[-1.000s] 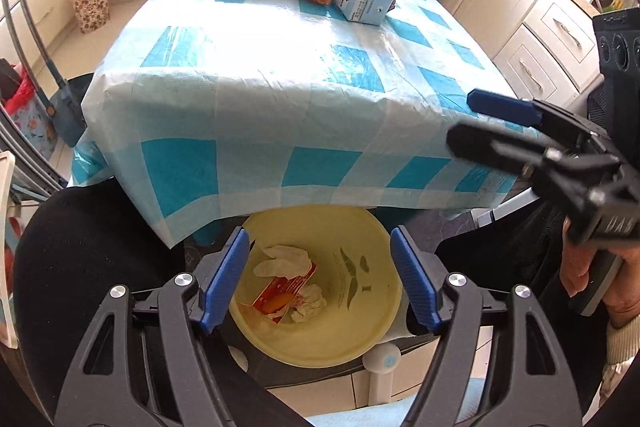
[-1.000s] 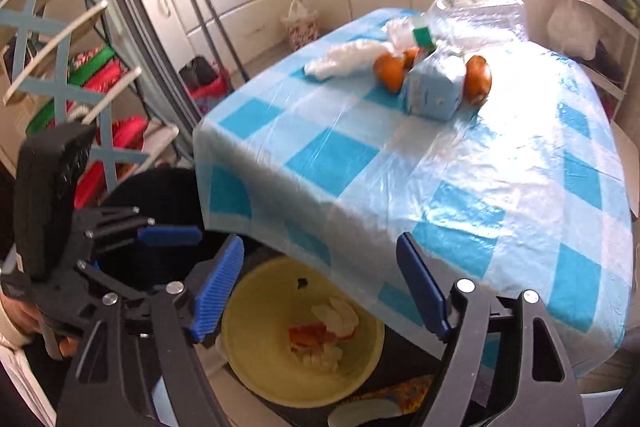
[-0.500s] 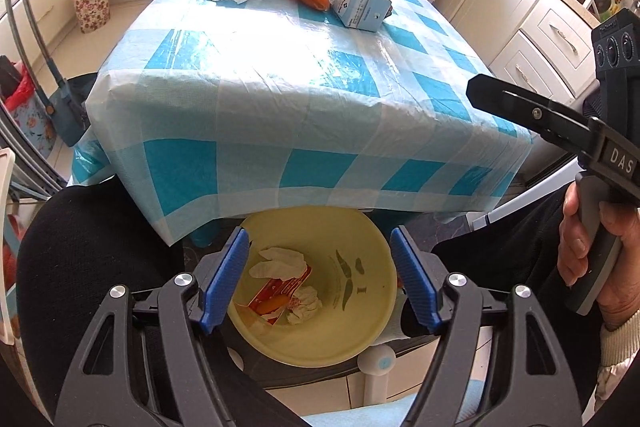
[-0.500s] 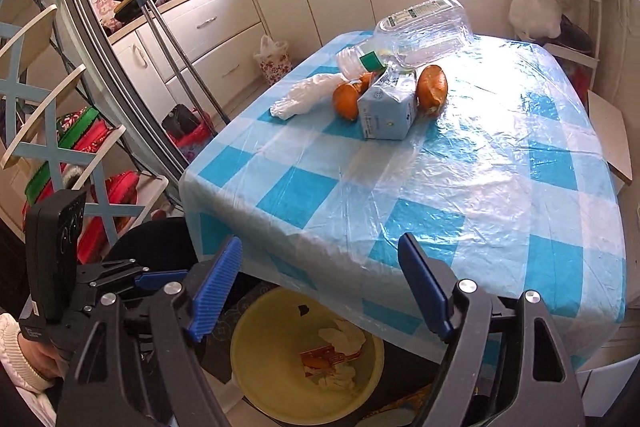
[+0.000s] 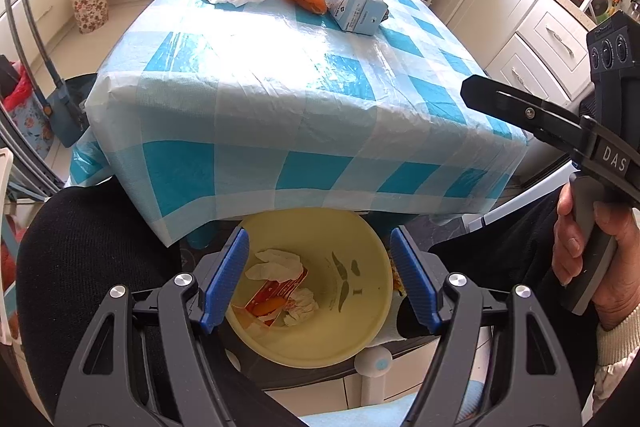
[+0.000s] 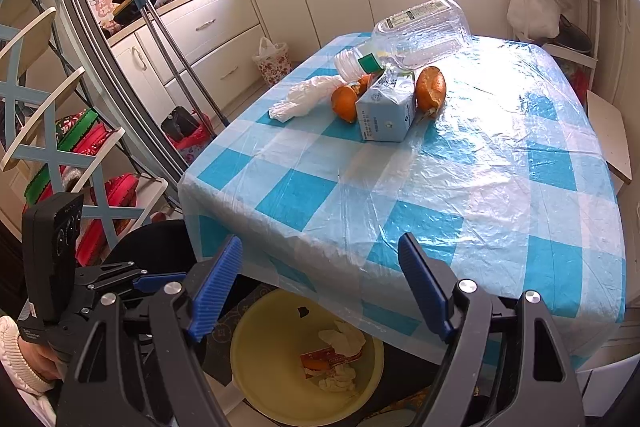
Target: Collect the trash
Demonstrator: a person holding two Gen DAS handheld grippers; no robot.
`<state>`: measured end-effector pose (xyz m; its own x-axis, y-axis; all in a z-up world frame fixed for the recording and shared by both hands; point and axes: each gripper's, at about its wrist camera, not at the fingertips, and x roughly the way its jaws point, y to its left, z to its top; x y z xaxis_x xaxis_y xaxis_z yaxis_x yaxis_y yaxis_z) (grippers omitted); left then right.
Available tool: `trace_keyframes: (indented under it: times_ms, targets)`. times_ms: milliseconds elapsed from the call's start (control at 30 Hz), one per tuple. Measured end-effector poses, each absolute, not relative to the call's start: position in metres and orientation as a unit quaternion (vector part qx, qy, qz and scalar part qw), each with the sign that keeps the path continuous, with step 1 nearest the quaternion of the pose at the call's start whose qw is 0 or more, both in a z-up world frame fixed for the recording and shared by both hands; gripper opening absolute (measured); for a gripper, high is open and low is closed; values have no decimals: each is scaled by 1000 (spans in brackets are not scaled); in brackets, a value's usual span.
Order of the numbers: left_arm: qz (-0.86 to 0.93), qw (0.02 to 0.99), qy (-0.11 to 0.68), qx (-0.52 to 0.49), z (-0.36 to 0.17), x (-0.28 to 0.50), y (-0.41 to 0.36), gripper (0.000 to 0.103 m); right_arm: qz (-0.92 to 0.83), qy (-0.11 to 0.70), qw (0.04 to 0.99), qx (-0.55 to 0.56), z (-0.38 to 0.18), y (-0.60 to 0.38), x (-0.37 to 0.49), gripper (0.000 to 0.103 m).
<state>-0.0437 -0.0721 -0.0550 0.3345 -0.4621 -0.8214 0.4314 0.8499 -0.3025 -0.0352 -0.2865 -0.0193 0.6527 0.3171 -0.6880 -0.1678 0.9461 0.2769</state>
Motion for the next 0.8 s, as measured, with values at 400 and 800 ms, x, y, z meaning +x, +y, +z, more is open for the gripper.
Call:
trace_keyframes:
  times_ms: [400,800]
  targets:
    - [-277,817,505,-17,-54,-44,-72,70,134,391,905,102,-18,-291,-36,77]
    - [-280,817,504,-19,-53,-45,-72,70,133,387,906,112,-17,-295,-37,77]
